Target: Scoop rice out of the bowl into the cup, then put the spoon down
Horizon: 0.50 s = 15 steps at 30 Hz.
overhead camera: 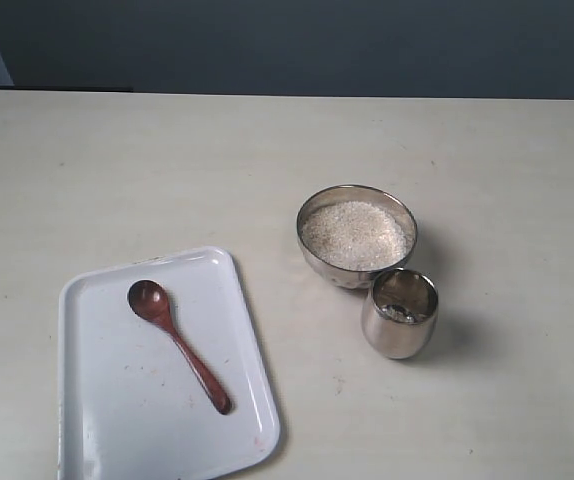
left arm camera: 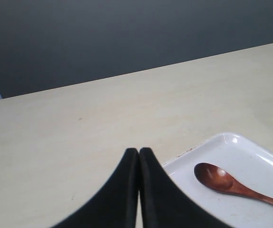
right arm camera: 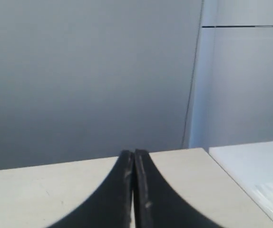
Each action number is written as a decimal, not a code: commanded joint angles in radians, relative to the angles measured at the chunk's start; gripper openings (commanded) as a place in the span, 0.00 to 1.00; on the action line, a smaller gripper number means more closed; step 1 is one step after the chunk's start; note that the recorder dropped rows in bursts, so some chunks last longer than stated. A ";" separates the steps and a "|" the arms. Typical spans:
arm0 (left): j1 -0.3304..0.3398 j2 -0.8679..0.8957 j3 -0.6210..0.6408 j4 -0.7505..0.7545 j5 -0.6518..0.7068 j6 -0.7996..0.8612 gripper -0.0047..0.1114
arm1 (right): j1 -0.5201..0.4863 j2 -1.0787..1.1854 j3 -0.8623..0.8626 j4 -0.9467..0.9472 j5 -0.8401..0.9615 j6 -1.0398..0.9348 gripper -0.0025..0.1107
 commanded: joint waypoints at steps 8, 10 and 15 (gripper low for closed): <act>-0.005 -0.004 -0.002 0.002 -0.015 -0.005 0.04 | -0.064 -0.169 0.314 0.041 -0.097 -0.013 0.02; -0.005 -0.004 -0.002 0.002 -0.015 -0.005 0.04 | -0.064 -0.169 0.355 0.058 -0.146 -0.013 0.02; -0.005 -0.004 -0.002 0.002 -0.015 -0.005 0.04 | -0.064 -0.169 0.393 0.060 -0.191 -0.013 0.02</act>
